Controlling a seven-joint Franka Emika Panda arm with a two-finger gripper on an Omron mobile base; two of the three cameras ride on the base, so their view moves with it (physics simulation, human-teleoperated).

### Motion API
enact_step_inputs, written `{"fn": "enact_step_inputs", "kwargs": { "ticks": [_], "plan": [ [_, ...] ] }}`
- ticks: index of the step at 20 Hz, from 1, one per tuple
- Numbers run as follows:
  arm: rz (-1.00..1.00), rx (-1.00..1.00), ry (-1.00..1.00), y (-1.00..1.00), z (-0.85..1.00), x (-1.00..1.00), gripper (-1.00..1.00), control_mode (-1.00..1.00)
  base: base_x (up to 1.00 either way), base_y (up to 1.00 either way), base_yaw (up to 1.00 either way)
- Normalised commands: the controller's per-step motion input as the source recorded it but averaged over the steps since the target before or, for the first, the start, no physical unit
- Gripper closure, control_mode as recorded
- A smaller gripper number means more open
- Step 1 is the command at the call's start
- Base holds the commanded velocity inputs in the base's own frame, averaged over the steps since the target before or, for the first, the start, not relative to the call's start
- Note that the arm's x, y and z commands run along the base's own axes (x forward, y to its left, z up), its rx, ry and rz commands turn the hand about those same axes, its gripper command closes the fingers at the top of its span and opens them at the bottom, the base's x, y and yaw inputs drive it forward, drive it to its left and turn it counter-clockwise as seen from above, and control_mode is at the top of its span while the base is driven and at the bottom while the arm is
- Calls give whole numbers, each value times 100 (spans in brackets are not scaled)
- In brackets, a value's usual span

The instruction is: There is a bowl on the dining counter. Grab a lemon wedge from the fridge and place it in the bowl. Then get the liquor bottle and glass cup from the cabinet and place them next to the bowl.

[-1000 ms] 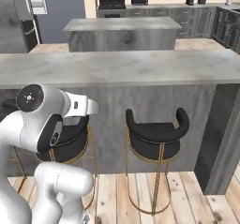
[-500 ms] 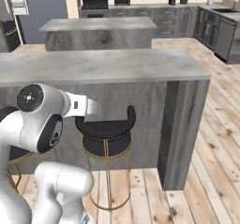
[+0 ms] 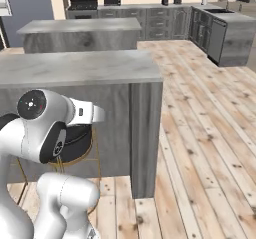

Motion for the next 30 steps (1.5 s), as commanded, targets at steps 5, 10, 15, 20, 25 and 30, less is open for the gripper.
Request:
{"fn": "enact_step_inputs", "kwargs": {
  "ticks": [5,10,15,20,25,30],
  "plan": [
    [0,0,0,0,0,0,-100,100,0,-100,-2],
    [0,0,0,0,0,0,-100,100,4,-100,0],
    [0,0,0,0,0,0,-100,100,19,-100,0],
    [0,0,0,0,0,0,-100,100,69,-100,1],
    [0,0,0,0,0,0,-100,100,100,-92,10],
    [0,0,0,0,0,0,-100,100,100,-68,16]
  ]
}}
